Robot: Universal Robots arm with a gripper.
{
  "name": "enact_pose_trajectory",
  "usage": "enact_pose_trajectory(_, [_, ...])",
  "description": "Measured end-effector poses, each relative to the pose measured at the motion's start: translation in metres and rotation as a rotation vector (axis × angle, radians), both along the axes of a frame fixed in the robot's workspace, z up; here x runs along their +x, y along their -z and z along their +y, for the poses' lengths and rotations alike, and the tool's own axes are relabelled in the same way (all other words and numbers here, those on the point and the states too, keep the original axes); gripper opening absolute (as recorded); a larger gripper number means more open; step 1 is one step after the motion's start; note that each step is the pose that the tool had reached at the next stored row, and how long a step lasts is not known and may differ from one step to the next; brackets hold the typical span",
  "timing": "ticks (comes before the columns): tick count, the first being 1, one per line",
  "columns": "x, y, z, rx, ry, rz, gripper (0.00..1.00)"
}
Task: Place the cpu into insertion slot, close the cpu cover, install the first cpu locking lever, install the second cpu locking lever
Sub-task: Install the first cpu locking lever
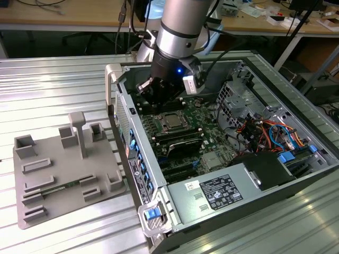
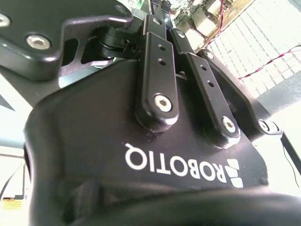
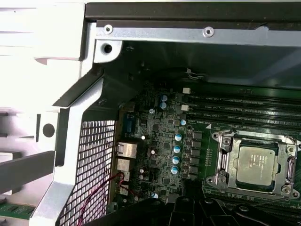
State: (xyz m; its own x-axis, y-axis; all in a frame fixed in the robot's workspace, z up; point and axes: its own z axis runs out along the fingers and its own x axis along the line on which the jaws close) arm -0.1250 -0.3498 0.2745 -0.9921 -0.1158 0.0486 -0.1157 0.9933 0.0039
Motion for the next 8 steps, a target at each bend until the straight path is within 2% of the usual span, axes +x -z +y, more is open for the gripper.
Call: enact_pose_trajectory(8, [-0.0081,0.0,0.0,0.0,0.0,-0.0002,0.11])
